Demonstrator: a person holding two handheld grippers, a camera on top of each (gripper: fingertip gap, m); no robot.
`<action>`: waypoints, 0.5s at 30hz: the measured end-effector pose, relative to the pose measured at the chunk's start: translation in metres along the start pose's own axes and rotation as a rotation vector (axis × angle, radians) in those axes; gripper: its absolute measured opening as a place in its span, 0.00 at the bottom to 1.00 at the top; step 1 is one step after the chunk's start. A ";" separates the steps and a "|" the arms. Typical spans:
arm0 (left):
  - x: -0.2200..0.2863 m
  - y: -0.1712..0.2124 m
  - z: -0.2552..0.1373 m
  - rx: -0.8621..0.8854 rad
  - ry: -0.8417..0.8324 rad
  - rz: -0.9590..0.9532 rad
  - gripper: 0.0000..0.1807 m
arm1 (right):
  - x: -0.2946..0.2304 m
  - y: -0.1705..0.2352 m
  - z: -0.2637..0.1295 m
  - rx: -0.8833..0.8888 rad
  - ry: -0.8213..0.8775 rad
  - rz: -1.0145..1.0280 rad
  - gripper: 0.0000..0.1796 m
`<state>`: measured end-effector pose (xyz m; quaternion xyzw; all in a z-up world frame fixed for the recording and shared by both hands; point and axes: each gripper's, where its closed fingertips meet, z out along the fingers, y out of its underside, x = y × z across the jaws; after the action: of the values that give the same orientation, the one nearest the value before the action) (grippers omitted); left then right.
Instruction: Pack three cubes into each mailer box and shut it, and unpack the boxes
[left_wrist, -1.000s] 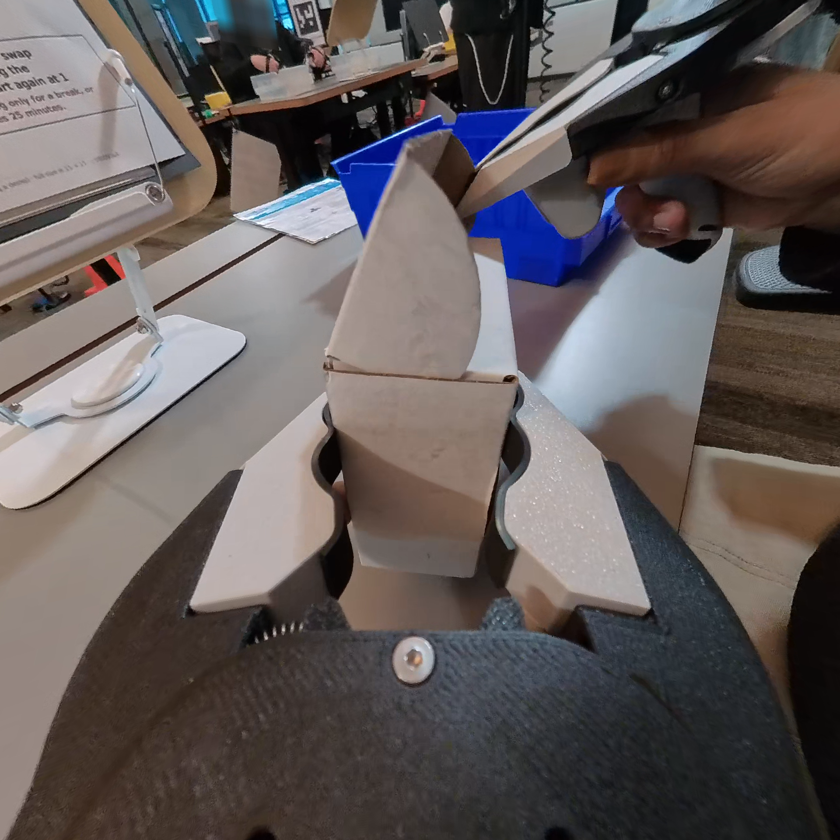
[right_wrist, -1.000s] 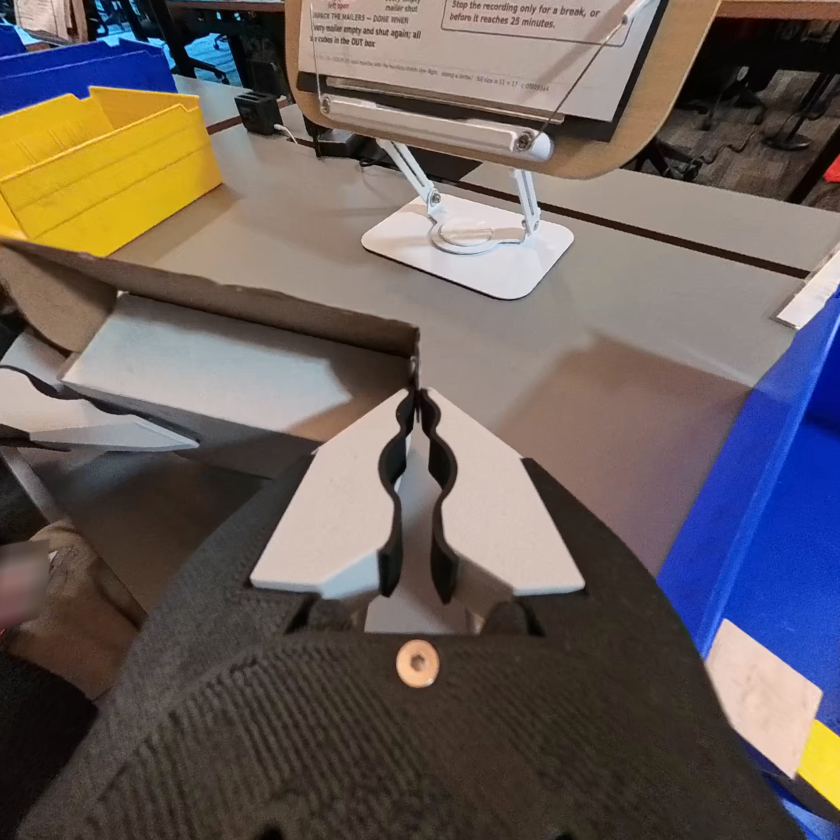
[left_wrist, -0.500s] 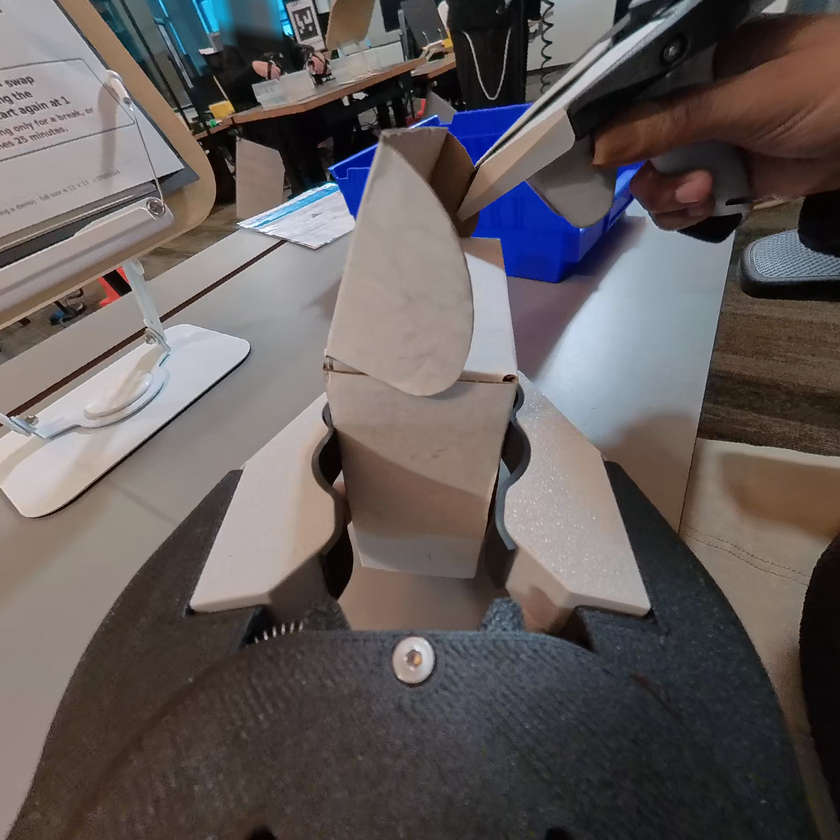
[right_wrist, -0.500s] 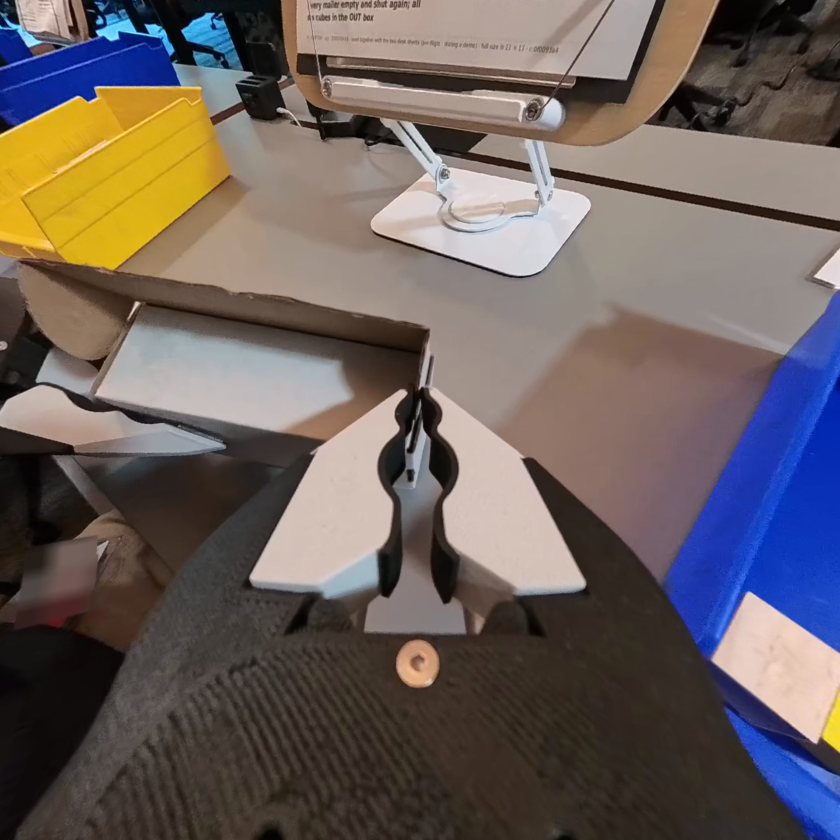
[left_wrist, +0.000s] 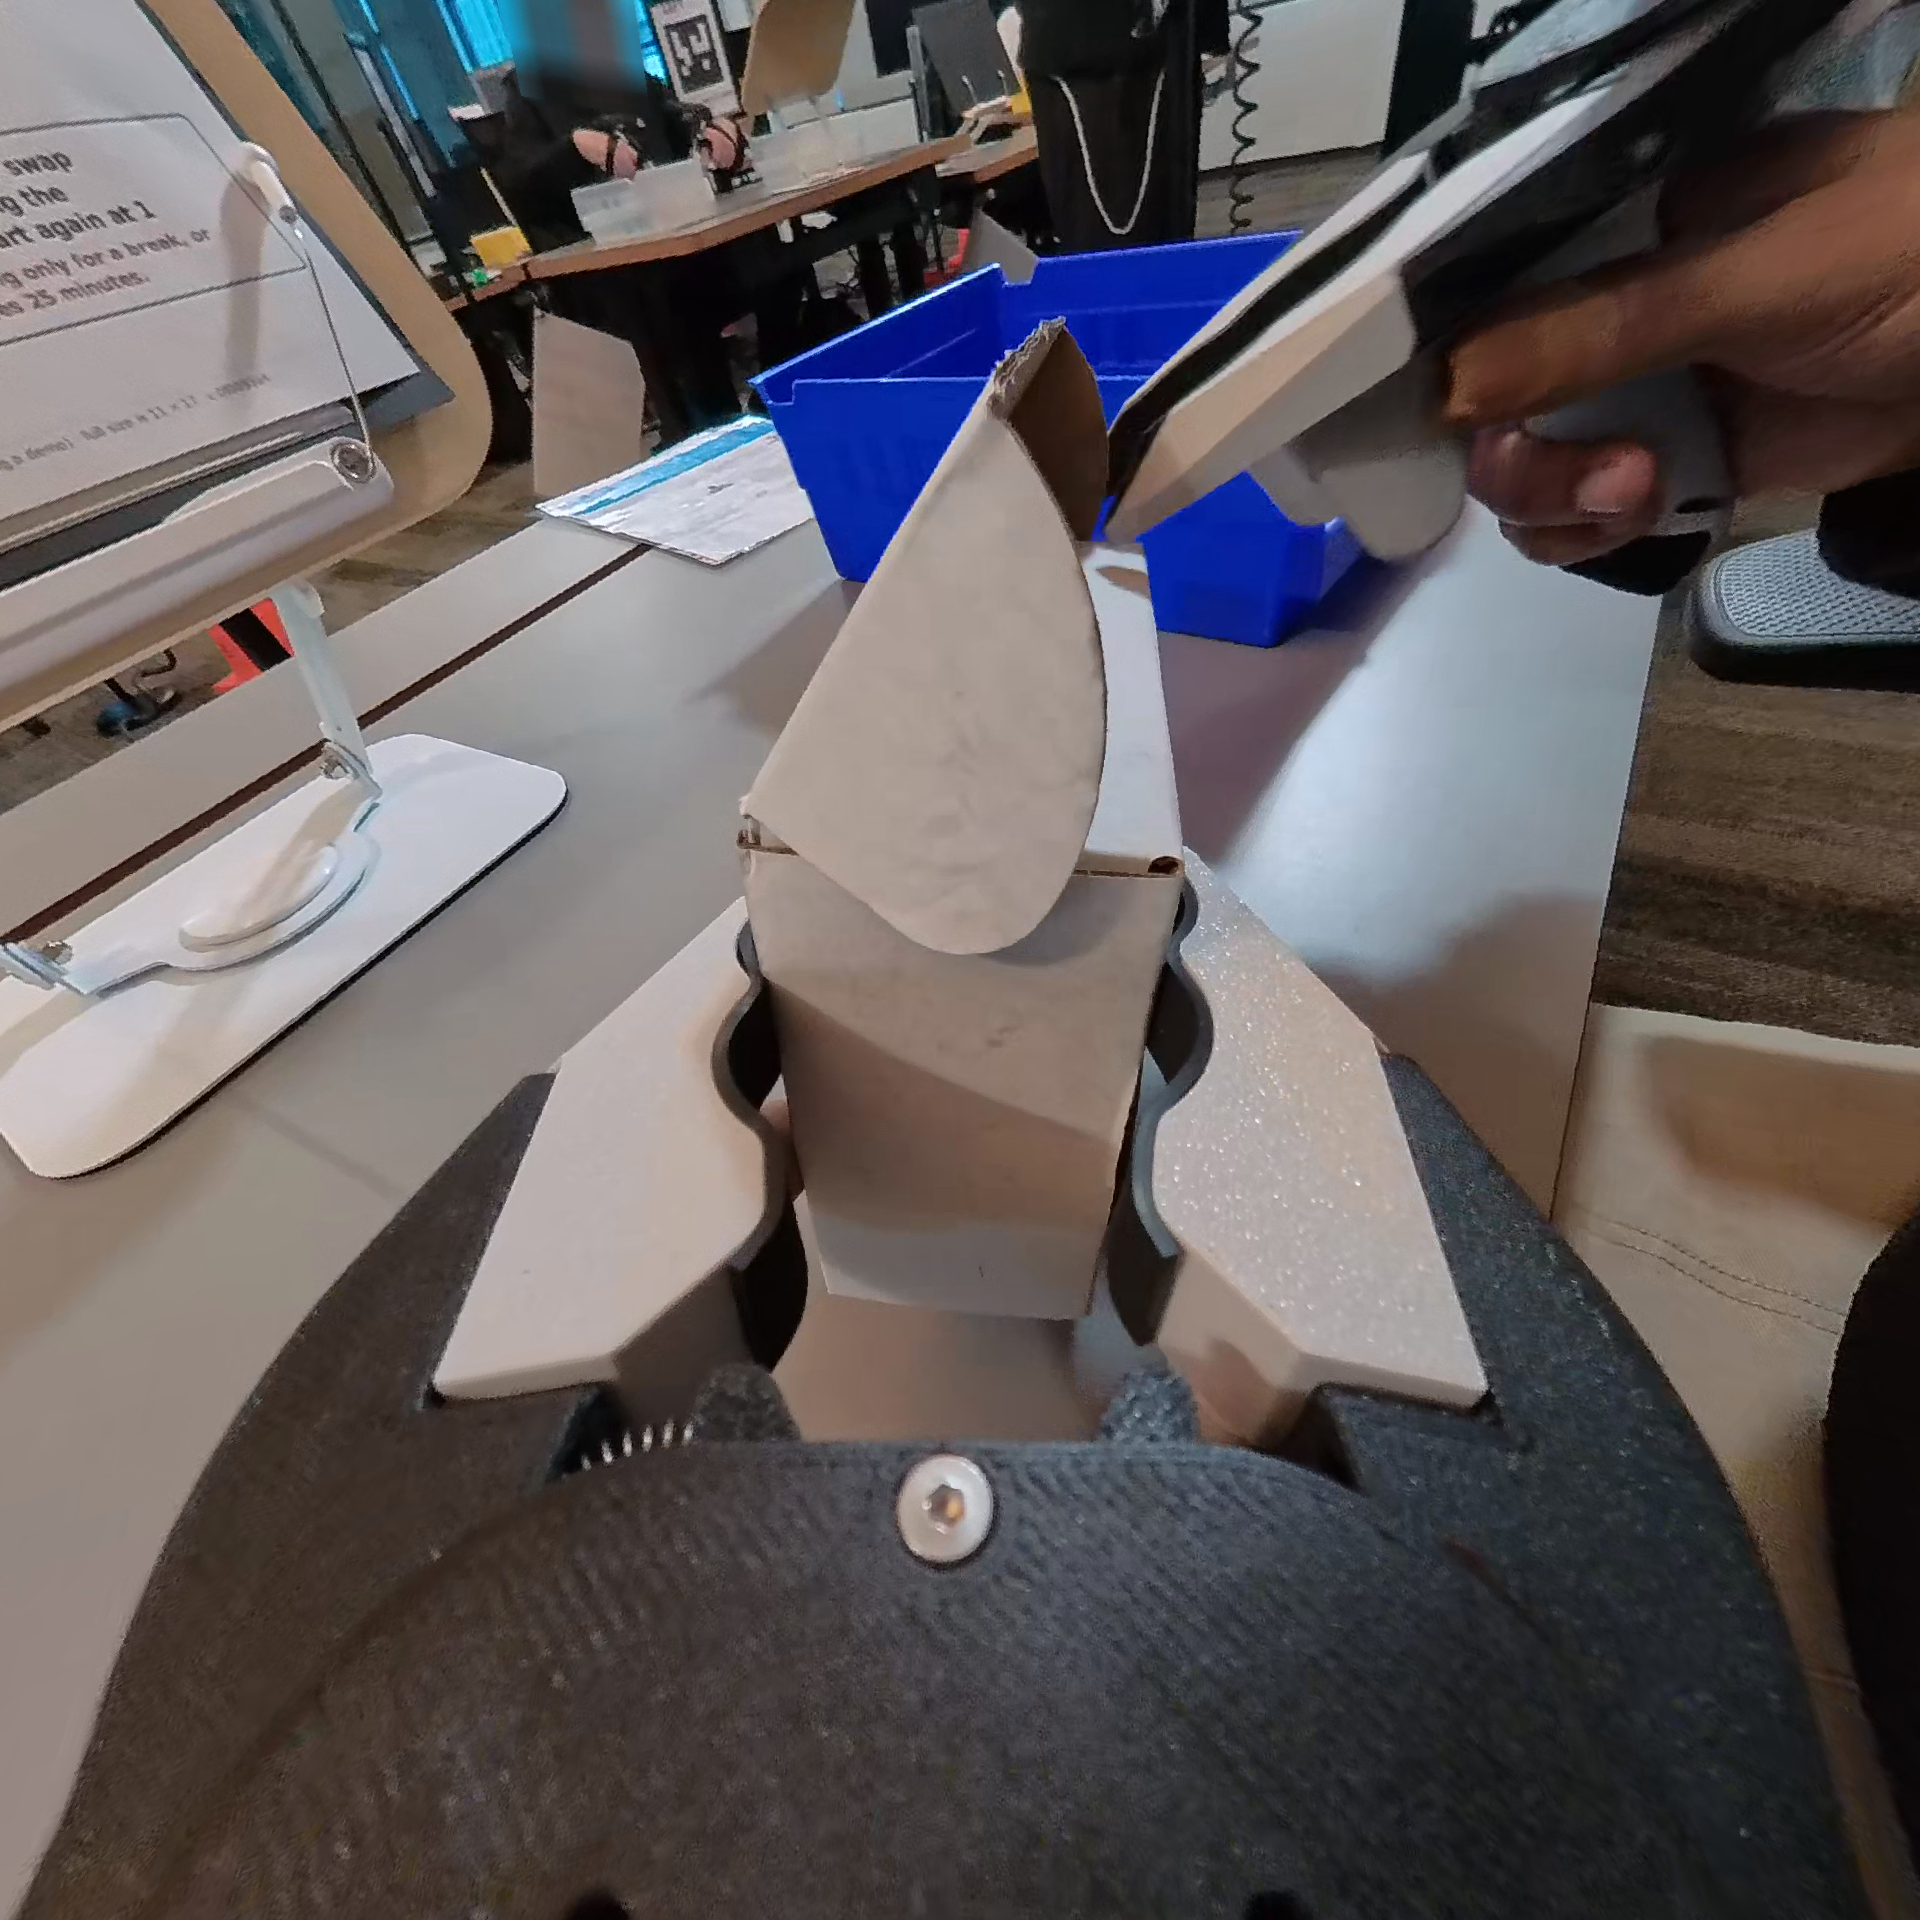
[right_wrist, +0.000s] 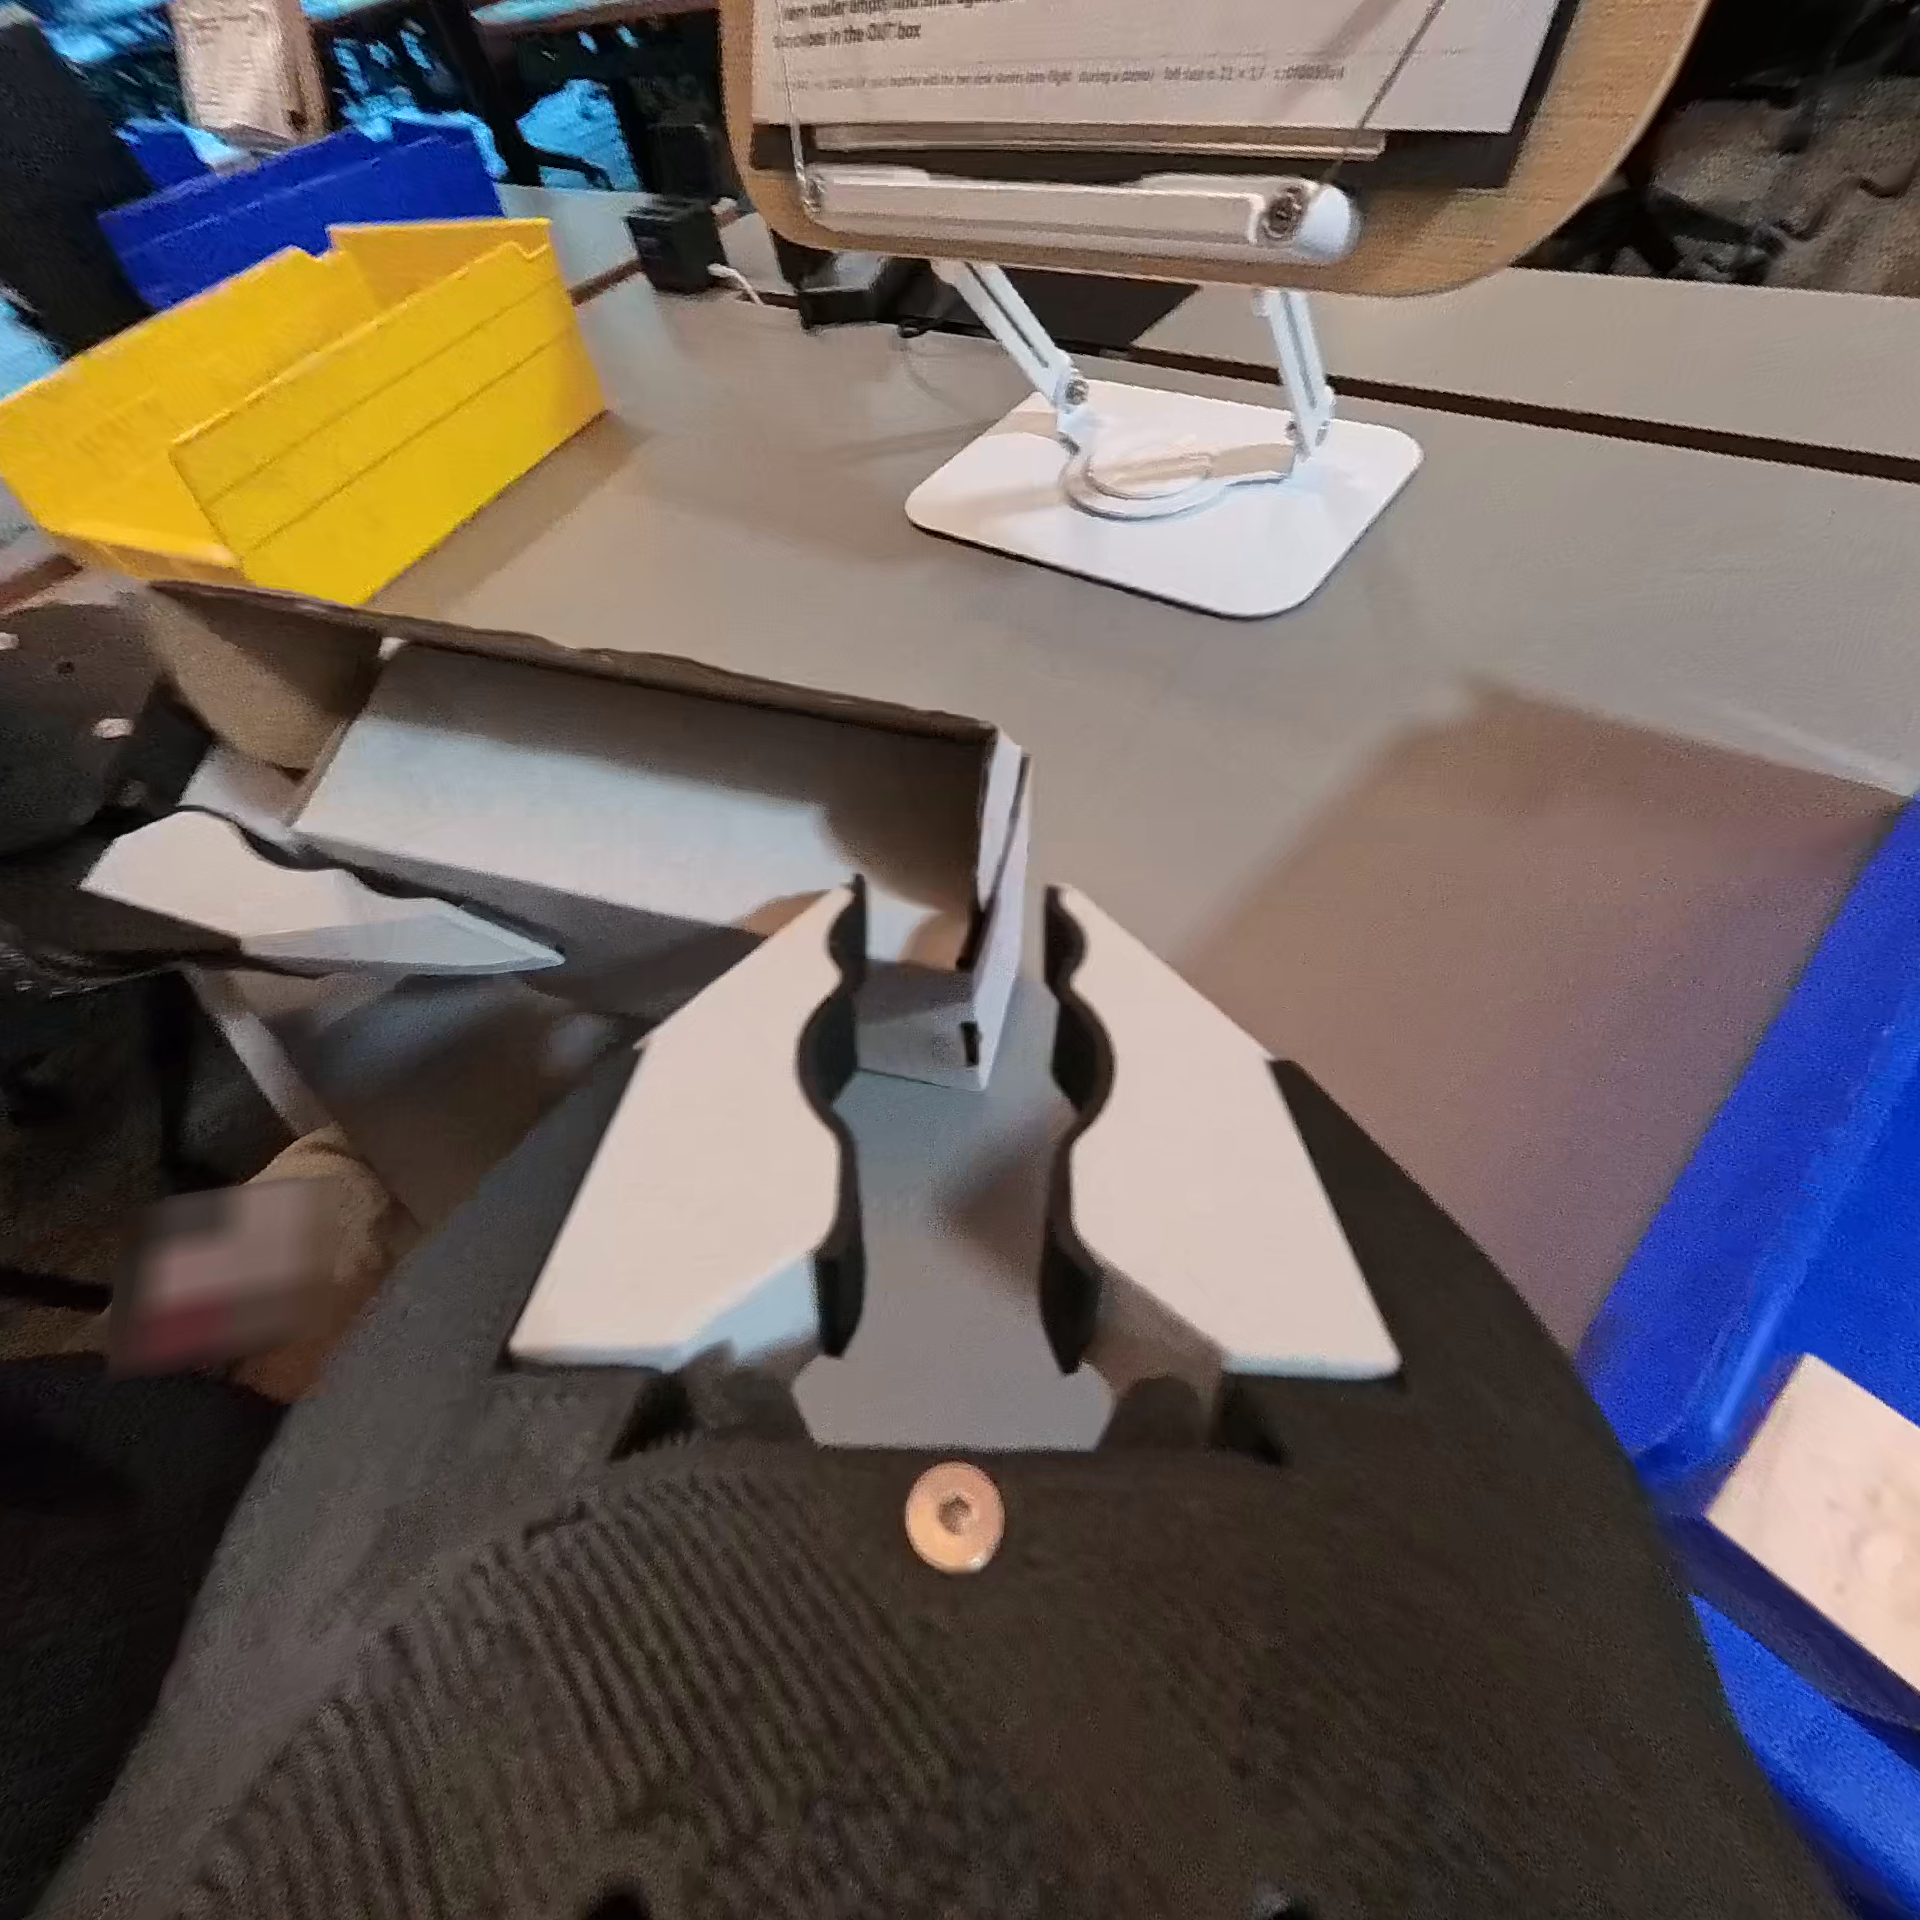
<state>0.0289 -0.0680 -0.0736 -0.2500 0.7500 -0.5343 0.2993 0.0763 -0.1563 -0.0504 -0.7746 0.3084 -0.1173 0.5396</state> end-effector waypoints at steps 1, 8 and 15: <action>0.000 0.000 0.000 0.001 0.001 -0.002 0.39 | -0.002 -0.002 -0.004 0.021 -0.023 0.006 0.24; 0.000 0.000 0.000 0.005 0.001 0.000 0.39 | -0.013 -0.057 -0.037 0.322 -0.001 -0.061 0.32; 0.003 -0.004 0.002 -0.010 -0.028 0.018 0.39 | -0.134 -0.032 -0.001 0.179 -0.155 -0.276 0.19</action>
<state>0.0280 -0.0726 -0.0707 -0.2521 0.7507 -0.5243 0.3131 -0.0179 -0.0689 -0.0011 -0.7650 0.1448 -0.1572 0.6075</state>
